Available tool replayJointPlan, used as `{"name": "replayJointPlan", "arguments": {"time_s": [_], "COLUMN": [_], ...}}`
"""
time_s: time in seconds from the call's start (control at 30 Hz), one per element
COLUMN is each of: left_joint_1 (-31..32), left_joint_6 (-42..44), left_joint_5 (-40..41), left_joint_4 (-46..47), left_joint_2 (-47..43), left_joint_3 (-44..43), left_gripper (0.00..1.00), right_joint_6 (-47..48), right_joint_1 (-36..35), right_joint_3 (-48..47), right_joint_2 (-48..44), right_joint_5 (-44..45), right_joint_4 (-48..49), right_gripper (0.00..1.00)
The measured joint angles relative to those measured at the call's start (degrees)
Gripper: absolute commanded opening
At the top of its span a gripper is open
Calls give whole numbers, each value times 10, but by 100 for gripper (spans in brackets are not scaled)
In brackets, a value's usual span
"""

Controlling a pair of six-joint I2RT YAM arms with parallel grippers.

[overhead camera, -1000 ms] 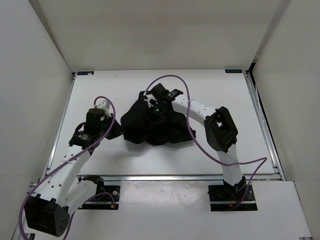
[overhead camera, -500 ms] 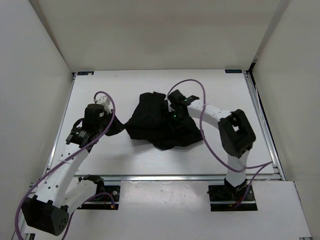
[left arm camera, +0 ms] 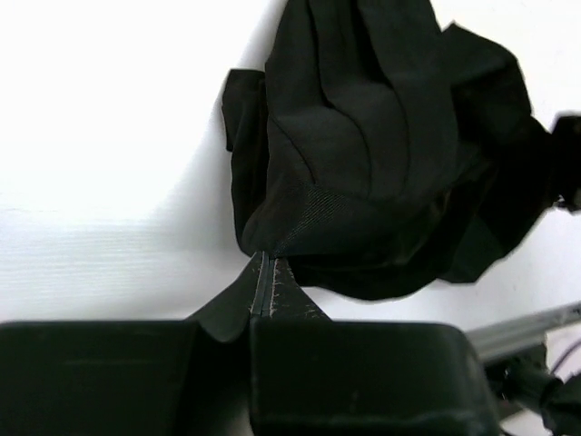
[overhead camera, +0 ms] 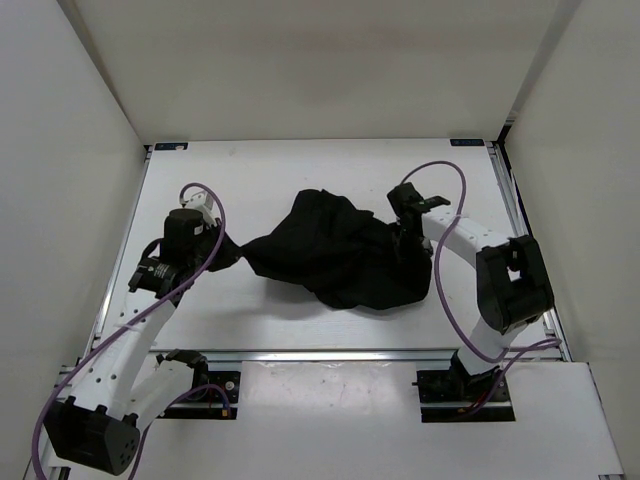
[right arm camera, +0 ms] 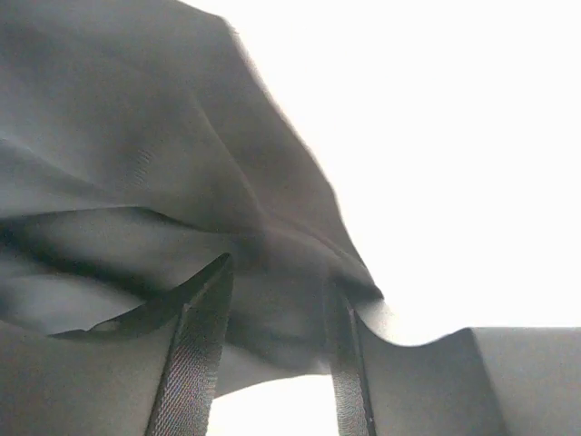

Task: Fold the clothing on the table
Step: Flatten the skirt out

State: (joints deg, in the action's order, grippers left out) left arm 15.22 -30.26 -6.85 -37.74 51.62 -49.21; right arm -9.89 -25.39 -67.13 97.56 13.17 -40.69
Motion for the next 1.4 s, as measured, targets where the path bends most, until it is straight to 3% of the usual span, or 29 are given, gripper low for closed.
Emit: {"name": "replayJointPlan", "arguments": {"time_s": [0.27, 0.67, 1.17, 1.4], "left_joint_1": [-9, -11, -5, -5], "left_joint_6": [3, 2, 2, 2], "left_joint_5": [19, 15, 14, 14], "left_joint_4": [0, 4, 5, 5], "left_joint_2": [-1, 8, 8, 7], "left_joint_3": [0, 0, 1, 3], "left_gripper": [0, 0, 0, 0], "right_joint_6": [16, 1, -16, -15], "right_joint_1": [48, -102, -92, -90], "right_joint_3": [36, -115, -14, -13], "right_joint_2": [-15, -19, -3, -3], "right_joint_5": [47, -158, -200, -189], "right_joint_4": [-26, 18, 41, 44], "right_gripper": [49, 48, 45, 49]}}
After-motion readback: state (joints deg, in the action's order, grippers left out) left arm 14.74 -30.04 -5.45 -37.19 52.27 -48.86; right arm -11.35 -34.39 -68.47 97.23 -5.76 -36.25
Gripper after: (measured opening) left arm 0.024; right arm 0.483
